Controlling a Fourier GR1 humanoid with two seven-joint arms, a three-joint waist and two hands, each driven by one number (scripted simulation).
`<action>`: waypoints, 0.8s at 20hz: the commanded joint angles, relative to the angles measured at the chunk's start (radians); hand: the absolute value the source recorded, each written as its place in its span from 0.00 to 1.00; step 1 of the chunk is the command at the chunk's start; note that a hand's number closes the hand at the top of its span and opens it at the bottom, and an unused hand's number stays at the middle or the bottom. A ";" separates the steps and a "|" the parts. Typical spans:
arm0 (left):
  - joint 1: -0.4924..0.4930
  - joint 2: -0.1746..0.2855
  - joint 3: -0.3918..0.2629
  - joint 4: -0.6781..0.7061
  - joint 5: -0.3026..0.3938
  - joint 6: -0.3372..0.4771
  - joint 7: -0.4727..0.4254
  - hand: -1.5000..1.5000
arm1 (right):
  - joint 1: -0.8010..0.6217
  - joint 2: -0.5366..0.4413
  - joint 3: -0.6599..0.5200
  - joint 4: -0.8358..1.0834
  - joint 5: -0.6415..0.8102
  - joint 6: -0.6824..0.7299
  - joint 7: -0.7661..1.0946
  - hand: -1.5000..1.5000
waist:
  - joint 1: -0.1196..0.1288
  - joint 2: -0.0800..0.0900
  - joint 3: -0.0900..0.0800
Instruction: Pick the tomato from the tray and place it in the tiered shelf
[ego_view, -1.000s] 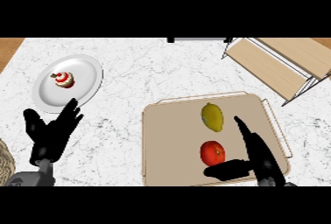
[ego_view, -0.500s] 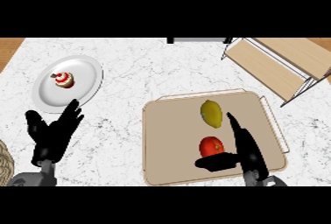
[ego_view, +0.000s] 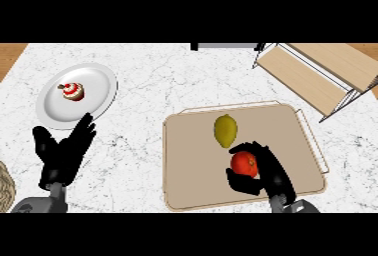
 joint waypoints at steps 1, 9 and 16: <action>0.040 -0.014 -0.011 -0.010 -0.013 0.017 0.055 0.50 | 0.030 0.060 0.034 0.059 -0.014 0.011 -0.078 1.00 | 0.005 0.020 0.004; -0.007 -0.037 -0.018 0.060 -0.028 -0.003 0.034 0.50 | -0.336 0.133 -0.119 0.299 0.193 -0.080 0.185 1.00 | 0.025 0.030 0.001; -0.041 -0.022 -0.014 0.062 -0.021 -0.024 0.061 0.50 | -0.690 0.154 -0.197 0.587 0.421 -0.146 0.323 1.00 | 0.043 0.031 0.001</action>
